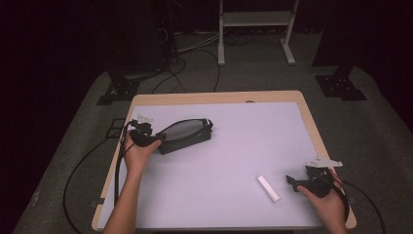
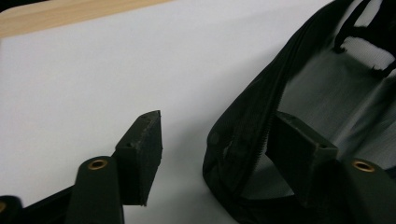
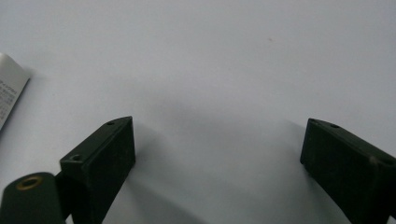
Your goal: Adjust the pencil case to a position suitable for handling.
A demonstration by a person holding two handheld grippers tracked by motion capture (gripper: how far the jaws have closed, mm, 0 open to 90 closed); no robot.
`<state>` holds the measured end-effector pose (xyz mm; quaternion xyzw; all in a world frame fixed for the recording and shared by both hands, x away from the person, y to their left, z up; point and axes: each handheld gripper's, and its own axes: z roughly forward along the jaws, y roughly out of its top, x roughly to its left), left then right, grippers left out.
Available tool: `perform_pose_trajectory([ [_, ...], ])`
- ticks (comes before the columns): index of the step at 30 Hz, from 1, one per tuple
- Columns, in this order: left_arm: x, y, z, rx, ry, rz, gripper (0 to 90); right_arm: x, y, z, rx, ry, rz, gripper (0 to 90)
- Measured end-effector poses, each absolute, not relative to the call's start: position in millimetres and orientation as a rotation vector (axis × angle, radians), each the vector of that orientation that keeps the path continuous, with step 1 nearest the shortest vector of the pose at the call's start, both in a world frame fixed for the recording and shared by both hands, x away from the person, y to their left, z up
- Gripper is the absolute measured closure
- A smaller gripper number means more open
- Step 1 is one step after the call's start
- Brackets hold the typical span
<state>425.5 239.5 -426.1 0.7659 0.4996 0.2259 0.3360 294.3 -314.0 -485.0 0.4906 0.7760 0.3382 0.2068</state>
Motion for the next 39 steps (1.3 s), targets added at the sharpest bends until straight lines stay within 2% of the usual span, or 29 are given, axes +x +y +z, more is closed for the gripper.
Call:
perform_pose_trajectory([
  [4,425.7,239.3,-427.0,2.001,1.302,0.586,42.0,294.3,-314.0,-485.0,1.367,2.161,0.942,9.2],
  [13,426.6,239.7,-428.3,2.013,1.279,0.564,63.9,294.4,-314.0,-485.1,1.367,2.160,0.943,9.2],
  [16,426.9,239.7,-428.4,2.014,1.273,0.570,68.1,294.4,-314.0,-485.1,1.367,2.160,0.943,9.3],
  [26,426.8,242.6,-427.1,2.000,1.255,0.557,75.2,294.4,-314.0,-485.1,1.367,2.160,0.943,9.2],
  [39,424.0,242.1,-422.1,1.987,1.198,0.517,78.9,294.3,-314.0,-485.0,1.367,2.161,0.942,9.2],
])
